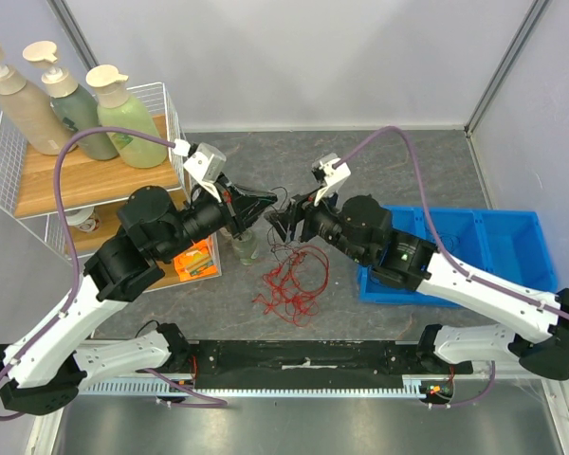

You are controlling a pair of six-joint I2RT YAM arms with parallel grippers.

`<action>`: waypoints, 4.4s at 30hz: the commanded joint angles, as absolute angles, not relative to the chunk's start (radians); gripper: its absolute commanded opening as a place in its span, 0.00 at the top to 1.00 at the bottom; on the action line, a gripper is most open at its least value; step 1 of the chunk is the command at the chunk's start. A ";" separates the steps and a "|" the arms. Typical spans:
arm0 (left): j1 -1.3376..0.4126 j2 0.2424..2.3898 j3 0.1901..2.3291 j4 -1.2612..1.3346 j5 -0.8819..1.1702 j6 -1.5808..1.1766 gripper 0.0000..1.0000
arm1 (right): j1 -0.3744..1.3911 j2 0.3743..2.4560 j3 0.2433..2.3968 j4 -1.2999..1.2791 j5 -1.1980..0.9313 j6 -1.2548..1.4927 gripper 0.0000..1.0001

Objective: Untangle the cables

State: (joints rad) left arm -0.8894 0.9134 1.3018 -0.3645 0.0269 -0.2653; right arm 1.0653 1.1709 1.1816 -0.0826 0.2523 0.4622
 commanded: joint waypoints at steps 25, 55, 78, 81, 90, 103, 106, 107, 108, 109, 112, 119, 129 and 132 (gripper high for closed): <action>-0.890 0.847 1.630 -0.387 -0.058 -0.140 0.98 | 1.104 1.318 0.687 0.075 0.492 0.525 0.21; -0.888 0.982 1.847 -0.355 -0.086 -0.049 0.98 | 0.911 1.362 0.770 0.106 0.326 0.413 0.02; -0.890 1.025 2.104 -0.167 0.043 -0.069 0.98 | 0.913 1.474 0.589 0.302 0.364 0.591 0.57; -0.890 1.038 2.121 -0.146 0.044 -0.061 0.98 | 0.913 1.424 0.581 0.290 0.353 0.581 0.46; -0.890 1.063 2.016 -0.170 0.018 -0.080 0.98 | 0.920 1.203 0.646 0.192 0.157 0.457 0.15; -0.890 1.086 1.937 -0.182 0.074 -0.150 0.98 | 0.925 1.075 0.830 0.331 -0.279 0.448 0.02; -0.891 1.095 1.915 -0.202 0.089 -0.172 0.98 | 0.927 1.066 0.905 0.333 -0.310 0.477 0.02; -0.890 1.095 1.899 -0.201 0.090 -0.178 0.98 | 0.927 1.066 0.929 0.328 -0.302 0.477 0.02; -0.888 1.094 1.888 -0.198 0.094 -0.184 0.98 | 0.925 1.068 0.945 0.315 -0.282 0.469 0.02; -0.890 1.092 1.876 -0.193 0.097 -0.190 0.98 | 0.927 1.071 0.965 0.289 -0.264 0.454 0.02; -0.890 1.092 1.850 -0.176 0.107 -0.202 0.98 | 0.927 1.088 1.021 0.215 -0.187 0.428 0.04; -0.890 1.118 1.865 -0.173 0.129 -0.210 0.98 | 0.930 1.117 0.979 0.331 -0.293 0.515 0.18; -0.890 1.193 1.865 -0.212 0.056 -0.129 0.98 | 0.965 1.062 0.845 0.371 -0.318 0.591 0.69; -0.888 1.241 1.839 -0.283 -0.102 -0.042 0.98 | 0.968 0.987 0.841 0.290 -0.256 0.592 1.00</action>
State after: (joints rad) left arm -0.8898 1.1858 1.8553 -0.2012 0.0704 -0.1543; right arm 0.9615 1.0885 0.8433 0.3313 -0.2974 0.5701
